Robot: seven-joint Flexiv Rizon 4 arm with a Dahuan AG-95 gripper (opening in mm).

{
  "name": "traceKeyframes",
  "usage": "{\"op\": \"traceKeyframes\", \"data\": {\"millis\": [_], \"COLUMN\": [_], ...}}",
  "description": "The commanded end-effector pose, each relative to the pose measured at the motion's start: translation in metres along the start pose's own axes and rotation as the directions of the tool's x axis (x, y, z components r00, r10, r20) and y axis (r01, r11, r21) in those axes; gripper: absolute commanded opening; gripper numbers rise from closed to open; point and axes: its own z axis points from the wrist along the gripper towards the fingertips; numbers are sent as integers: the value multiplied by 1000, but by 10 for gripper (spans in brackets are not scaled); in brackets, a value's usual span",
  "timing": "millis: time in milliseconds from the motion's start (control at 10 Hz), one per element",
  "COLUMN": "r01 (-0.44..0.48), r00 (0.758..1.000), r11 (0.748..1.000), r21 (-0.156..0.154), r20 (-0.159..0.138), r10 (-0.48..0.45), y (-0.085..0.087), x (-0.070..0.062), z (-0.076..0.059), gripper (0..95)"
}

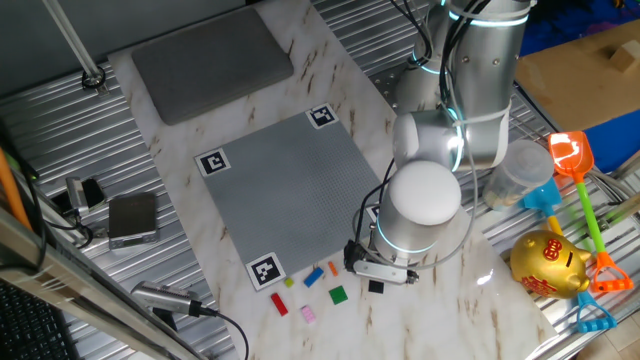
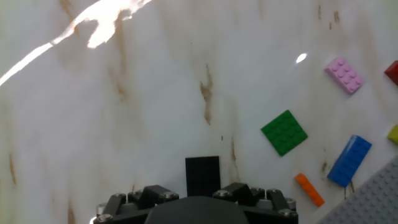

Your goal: Build with small Lego blocks

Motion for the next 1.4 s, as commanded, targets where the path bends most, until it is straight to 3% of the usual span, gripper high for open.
{"op": "traceKeyframes", "data": {"millis": [100,1400], "r01": [-2,1], "r00": [1000,1000], "r11": [1000,1000], "r21": [1,11], "r20": [3,7], "r10": [2,-1], "y": [-1,-2], "x": [0,0], "z": [2,10], "gripper": [760,760]}}
